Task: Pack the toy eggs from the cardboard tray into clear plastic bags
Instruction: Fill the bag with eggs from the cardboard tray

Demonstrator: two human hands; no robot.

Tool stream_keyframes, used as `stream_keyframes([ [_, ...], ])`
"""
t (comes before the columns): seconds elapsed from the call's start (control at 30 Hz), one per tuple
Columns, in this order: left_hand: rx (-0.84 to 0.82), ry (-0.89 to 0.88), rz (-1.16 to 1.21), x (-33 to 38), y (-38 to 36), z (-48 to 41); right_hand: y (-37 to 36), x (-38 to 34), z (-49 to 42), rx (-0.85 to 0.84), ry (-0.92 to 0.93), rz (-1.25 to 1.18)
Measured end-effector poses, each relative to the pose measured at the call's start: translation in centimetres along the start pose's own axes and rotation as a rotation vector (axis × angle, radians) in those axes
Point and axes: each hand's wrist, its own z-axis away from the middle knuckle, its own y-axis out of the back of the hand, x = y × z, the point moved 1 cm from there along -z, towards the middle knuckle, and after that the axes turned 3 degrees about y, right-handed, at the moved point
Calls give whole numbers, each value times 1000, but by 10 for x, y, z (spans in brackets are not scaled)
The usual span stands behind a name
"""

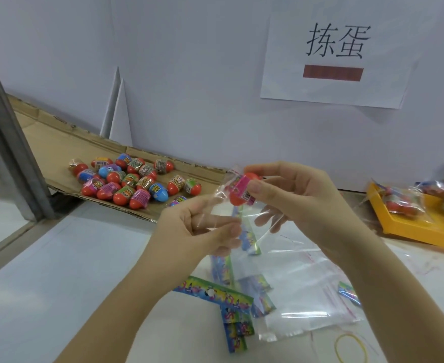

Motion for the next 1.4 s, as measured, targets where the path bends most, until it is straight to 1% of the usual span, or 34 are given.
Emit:
stream_keyframes([
  [0.1,52,-182,-123,-1,-3,3,0,1,0,3,16,41],
  [0.17,54,-312,-257,2,-3,7,0,1,0,-19,19,56],
  [0.27,58,-397,-375,4,-3,10,0,2,-1,-89,14,70],
  [0.4,112,-381,-344,5,-2,11,0,1,-1,-118,14,47],
  [0.6,80,-259,-200,6,-2,7,-4,1,1,-124,68,-2],
  [0.77,93,-322,-193,8,0,7,-3,0,3,-141,71,-46],
  [0.93,80,-340,-207,12,-6,10,-4,0,3,-134,82,-68],
  [1.17,73,-357,-202,10,-7,12,-8,-1,2,-116,135,-31],
  [1.3,83,-372,-259,9,-5,10,-6,-2,3,-120,119,21],
  [1.4,103,-392,-301,10,-4,11,-4,-1,3,-76,109,20],
])
